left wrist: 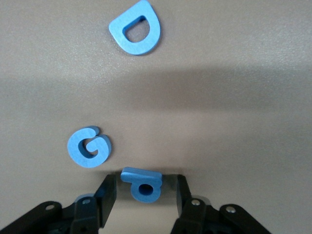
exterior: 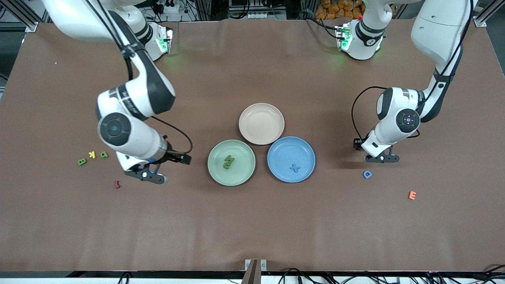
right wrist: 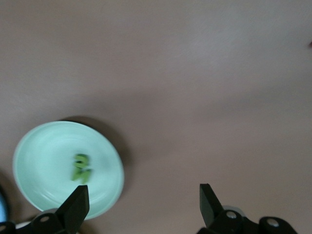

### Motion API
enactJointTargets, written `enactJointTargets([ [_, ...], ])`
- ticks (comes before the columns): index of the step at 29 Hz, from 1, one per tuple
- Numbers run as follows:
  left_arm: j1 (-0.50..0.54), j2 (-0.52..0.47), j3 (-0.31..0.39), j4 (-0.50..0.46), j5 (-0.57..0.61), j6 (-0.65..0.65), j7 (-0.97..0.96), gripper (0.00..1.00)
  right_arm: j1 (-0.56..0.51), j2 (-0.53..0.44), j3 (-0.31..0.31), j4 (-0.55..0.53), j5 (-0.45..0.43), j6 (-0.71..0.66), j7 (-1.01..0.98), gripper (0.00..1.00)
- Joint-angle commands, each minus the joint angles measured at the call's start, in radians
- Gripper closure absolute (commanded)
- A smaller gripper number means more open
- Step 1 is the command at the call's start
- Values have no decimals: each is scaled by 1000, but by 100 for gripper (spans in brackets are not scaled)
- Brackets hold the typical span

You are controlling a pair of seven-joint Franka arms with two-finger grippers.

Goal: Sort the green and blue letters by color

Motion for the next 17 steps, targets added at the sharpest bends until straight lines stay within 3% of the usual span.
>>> enactJointTargets([
  [1,-7,94,8,102,-16,-25,-16,91,-17,19,11,23,16,-7,-8,89],
  [12,-4,131,11,122,-15,-22,-16,90,-5,-8,18,70,24,-93,38,99],
  [13,-2,131,11,122,-15,-22,-18,86,0,-13,23,81,24,-116,55,99],
  [17,-1,131,11,122,-15,-22,-18,50,21,-18,38,120,24,-162,126,100],
])
